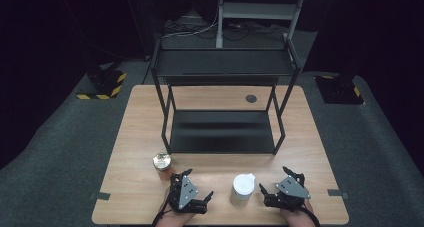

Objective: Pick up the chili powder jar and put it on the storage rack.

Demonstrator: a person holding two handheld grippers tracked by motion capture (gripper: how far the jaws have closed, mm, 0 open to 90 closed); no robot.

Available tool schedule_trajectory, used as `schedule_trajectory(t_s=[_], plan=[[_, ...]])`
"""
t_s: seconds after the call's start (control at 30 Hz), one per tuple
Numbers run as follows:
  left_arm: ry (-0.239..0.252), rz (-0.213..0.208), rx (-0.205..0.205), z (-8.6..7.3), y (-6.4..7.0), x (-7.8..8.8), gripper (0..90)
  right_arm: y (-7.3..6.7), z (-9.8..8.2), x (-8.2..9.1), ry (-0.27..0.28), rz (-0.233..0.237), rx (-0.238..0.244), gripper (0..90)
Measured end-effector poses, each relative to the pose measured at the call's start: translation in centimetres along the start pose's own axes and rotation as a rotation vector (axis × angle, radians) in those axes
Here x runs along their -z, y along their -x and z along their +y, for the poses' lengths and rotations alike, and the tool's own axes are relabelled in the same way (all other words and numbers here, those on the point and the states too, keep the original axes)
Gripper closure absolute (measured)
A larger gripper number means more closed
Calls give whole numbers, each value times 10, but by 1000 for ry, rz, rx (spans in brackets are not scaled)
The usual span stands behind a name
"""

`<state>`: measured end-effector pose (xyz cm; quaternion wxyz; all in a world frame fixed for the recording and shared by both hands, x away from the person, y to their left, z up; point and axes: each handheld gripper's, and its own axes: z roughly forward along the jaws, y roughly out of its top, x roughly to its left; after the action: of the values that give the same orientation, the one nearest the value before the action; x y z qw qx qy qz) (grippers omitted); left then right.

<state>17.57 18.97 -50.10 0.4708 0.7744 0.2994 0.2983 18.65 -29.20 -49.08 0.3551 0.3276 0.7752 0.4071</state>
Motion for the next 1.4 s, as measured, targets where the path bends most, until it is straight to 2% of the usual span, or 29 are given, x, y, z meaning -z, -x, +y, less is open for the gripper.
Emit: schedule_trajectory(t_s=[0.07, 0.2, 0.37, 0.5, 0.53, 0.67, 1.1, 1.4], plan=[[8, -18, 22, -2, -5, 1, 6, 1, -1, 0, 3, 3, -7, 0], [11, -23, 53, -3, -10, 2, 6, 5, -1, 0, 7, 19, -19, 0], [38, -21, 42, -3, -10, 6, 5, 7, -1, 0, 3, 22, -24, 0], [78, -27, 43, 0, -10, 13, 4, 6, -1, 0, 5, 19, -24, 0], [103, -30, 45, 2, -11, 18, 4, 6, -1, 0, 4, 18, -23, 0], [134, -27, 42, 6, -12, 26, 4, 5, 0, 0, -1, 18, -15, 0], [192, 5, 67, 10, -19, 44, 4, 5, 1, -1, -6, 19, -17, 0], [228, 57, 88, 8, -28, 57, 4, 6, 1, -1, -9, 22, -17, 0]])
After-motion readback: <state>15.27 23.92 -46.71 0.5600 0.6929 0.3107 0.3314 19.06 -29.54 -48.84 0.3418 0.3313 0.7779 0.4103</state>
